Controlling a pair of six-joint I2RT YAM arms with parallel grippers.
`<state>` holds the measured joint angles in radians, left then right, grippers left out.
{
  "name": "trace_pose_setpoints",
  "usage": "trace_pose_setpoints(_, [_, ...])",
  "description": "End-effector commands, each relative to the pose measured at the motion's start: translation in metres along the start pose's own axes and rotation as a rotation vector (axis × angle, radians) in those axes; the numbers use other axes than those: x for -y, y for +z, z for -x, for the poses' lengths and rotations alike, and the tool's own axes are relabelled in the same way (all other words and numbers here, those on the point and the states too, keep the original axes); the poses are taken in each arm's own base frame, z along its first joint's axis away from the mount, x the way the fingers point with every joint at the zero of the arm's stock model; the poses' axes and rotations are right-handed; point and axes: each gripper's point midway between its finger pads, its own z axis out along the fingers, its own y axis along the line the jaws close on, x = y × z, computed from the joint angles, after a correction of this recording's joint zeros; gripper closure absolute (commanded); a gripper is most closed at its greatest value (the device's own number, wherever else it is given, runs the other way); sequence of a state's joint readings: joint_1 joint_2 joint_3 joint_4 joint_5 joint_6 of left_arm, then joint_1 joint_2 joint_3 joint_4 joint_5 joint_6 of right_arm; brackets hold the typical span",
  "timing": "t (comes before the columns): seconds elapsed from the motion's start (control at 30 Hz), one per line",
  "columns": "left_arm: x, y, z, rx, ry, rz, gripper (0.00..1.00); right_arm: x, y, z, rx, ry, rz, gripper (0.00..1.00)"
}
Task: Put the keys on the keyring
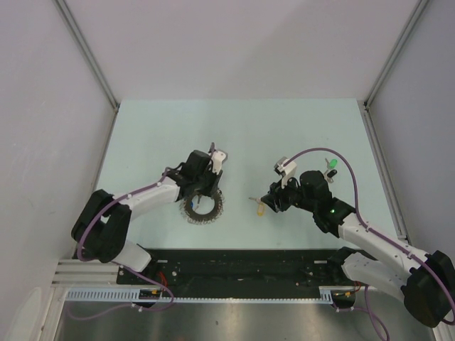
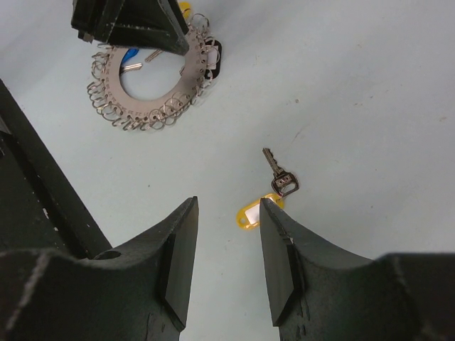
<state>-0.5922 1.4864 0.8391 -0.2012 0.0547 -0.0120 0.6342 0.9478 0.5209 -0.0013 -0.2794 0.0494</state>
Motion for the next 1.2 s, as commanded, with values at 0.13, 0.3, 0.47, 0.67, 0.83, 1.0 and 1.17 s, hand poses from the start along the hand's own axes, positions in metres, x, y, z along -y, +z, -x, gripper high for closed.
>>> trace_pose_setpoints(0.13, [0.002, 0.011, 0.005, 0.081, -0.166, 0.008, 0.7, -0.002, -0.001, 0.009, 0.044, -0.018, 0.016, 0.55])
trace_pose_setpoints(0.3, [-0.003, 0.02, 0.003, 0.079, -0.201, 0.018, 0.71, -0.002, -0.001, 0.009, 0.045, -0.018, 0.016, 0.55])
trace_pose_setpoints(0.47, [-0.009, 0.025, 0.0, 0.069, -0.235, 0.038, 0.71, -0.002, -0.001, 0.008, 0.041, -0.018, 0.016, 0.55])
trace_pose_setpoints(0.67, [-0.008, 0.03, -0.003, 0.052, -0.245, 0.031, 0.71, -0.001, -0.001, 0.008, 0.04, -0.016, 0.011, 0.55])
trace_pose_setpoints(0.83, [-0.014, 0.031, -0.003, 0.053, -0.251, 0.055, 0.72, 0.0, -0.001, 0.007, 0.037, -0.014, 0.009, 0.55])
trace_pose_setpoints(1.0, [-0.015, 0.033, -0.007, 0.041, -0.258, 0.054, 0.72, 0.0, 0.0, 0.006, 0.034, -0.013, 0.009, 0.55])
trace_pose_setpoints(1.17, [-0.013, 0.036, -0.001, 0.067, -0.26, 0.031, 0.73, 0.0, 0.0, 0.006, 0.032, -0.014, 0.007, 0.55])
